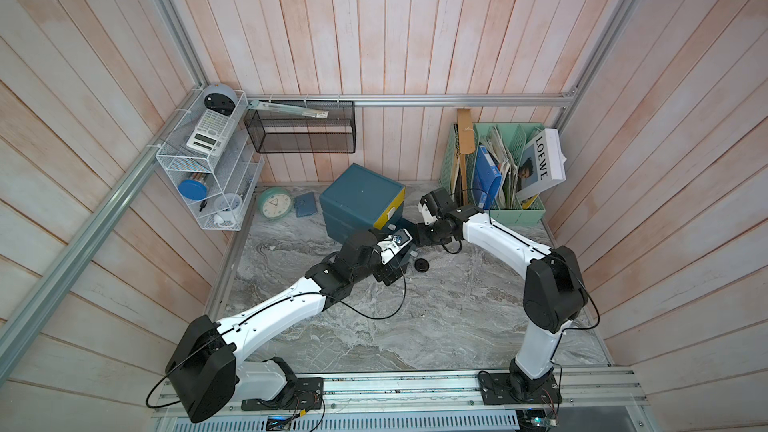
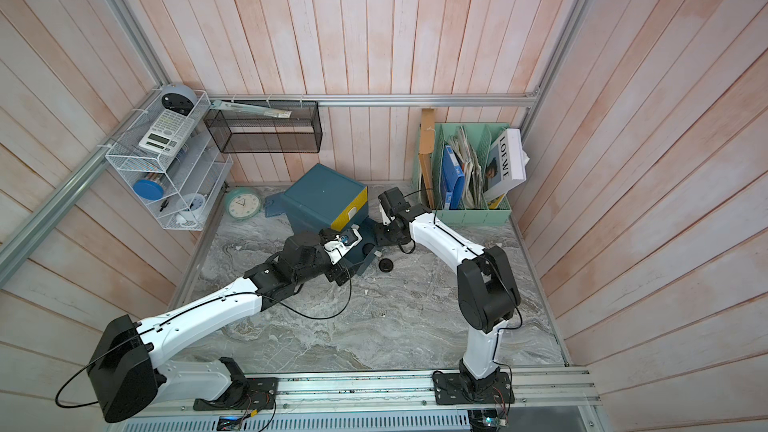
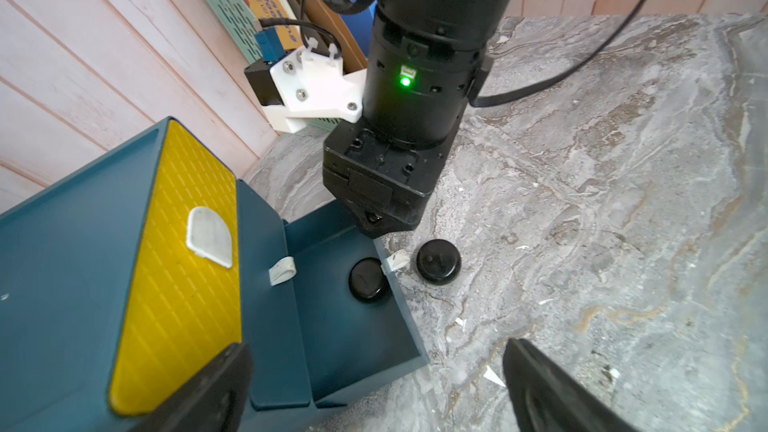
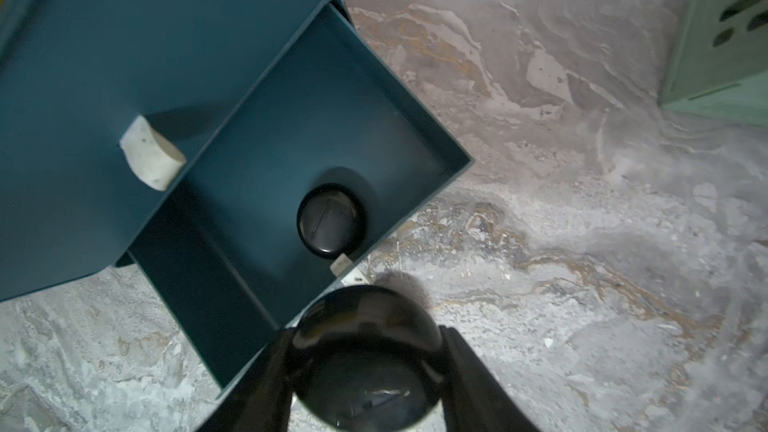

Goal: Put the bluetooth earphones in the drawer according to color
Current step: Place the bluetooth earphone in the drawer.

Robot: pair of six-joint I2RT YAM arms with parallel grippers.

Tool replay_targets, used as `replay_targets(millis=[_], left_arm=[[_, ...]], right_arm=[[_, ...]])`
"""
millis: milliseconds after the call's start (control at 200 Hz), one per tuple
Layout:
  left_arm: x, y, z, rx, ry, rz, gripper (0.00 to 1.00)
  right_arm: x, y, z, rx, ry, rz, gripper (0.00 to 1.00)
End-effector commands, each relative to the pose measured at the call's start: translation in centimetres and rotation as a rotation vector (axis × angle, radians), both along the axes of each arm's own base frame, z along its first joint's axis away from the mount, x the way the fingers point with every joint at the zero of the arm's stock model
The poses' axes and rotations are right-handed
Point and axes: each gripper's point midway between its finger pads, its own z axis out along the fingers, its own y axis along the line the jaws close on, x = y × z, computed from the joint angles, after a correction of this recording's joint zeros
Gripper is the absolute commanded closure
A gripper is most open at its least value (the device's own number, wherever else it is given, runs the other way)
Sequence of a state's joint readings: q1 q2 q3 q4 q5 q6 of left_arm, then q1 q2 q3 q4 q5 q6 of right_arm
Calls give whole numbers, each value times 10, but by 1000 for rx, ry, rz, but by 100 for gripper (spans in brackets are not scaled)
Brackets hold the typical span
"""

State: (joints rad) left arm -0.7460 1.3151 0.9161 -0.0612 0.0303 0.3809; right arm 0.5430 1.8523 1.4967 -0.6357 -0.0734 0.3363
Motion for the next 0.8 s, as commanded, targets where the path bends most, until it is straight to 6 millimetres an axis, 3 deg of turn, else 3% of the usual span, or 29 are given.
replay_targets(millis=[0,435,795], left_arm=[[5,6,21,-51,-14,2,0],[17,19,8,-50,38,20,0],[16,18,16,-76,28,17,0]], right_arm=[[7,11,5,28,-4,7,54],[24,36,-1,98,10,30,53],[29,45,-14,103,38,57,50]])
